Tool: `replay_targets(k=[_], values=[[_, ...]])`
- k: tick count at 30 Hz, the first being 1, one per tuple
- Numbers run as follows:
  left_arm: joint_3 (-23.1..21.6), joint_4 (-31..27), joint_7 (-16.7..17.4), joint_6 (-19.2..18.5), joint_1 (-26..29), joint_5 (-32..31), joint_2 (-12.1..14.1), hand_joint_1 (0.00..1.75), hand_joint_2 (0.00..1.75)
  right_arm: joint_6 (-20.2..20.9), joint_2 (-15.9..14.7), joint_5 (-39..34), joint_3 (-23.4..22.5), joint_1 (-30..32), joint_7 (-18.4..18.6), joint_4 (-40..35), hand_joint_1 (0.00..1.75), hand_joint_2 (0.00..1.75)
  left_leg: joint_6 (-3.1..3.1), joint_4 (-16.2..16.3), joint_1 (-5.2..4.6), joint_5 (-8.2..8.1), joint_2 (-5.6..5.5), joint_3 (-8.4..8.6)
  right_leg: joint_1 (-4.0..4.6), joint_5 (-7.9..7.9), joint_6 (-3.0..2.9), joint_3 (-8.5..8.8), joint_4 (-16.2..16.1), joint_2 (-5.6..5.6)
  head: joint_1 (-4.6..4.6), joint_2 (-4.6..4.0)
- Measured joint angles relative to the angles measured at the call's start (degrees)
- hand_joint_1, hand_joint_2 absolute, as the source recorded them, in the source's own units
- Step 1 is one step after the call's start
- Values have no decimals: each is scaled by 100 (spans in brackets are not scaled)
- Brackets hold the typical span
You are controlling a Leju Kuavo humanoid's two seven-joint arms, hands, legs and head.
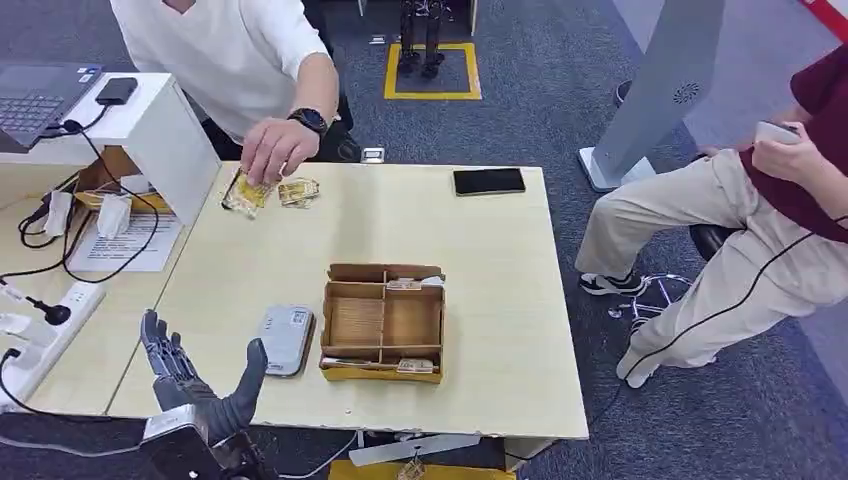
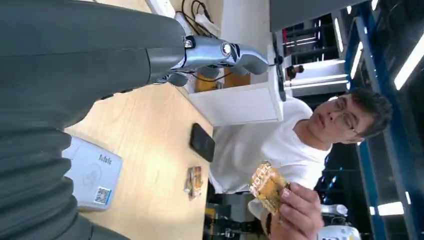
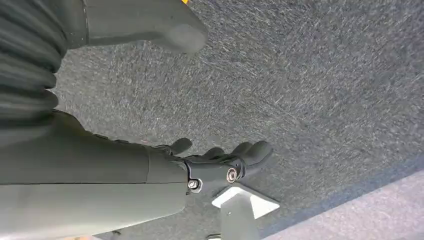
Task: Pass the card to the sensor for recognition and then transmit it.
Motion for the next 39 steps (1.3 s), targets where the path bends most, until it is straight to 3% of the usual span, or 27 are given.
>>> replay_targets(k=[6,10,15,20,24,33,39], values=[[0,85,33,0,-16,-20,0,0,175,0,0,13,0,-8,7,11,0,175,0,0,0,0,0,0,0,0,0,0,0,0,0,0],[0,179,240,0,-114,19,22,0,175,0,-2,136,0,-9,57,20,0,175,0,0,0,0,0,0,0,0,0,-1,0,-1,0,0],[26,321,221,0,-409,-913,0,0,175,2,-2,330,7,-27,57,83,0,175,0,0,0,1,0,1,0,1,0,0,0,0,0,0],[417,557,374,0,-993,-1931,-24,0,175,2,-68,323,233,-41,63,282,0,175,-1,1,0,5,-1,4,0,2,-1,2,0,-1,0,0],[1011,963,103,2,-1656,-2745,-103,0,175,2,-122,371,474,-44,37,494,0,175,-6,0,1,9,1,7,1,7,-5,2,2,4,0,0],[1973,1261,-9,9,-2315,-3792,-199,0,175,4,-203,409,833,-22,4,765,0,175,-10,0,1,11,2,4,1,6,-5,0,2,7,0,0],[2354,1246,-116,9,-2496,-3810,-245,0,175,2,-253,391,1001,-7,2,883,0,175,-10,0,1,11,1,4,1,6,-5,0,2,6,0,0]])
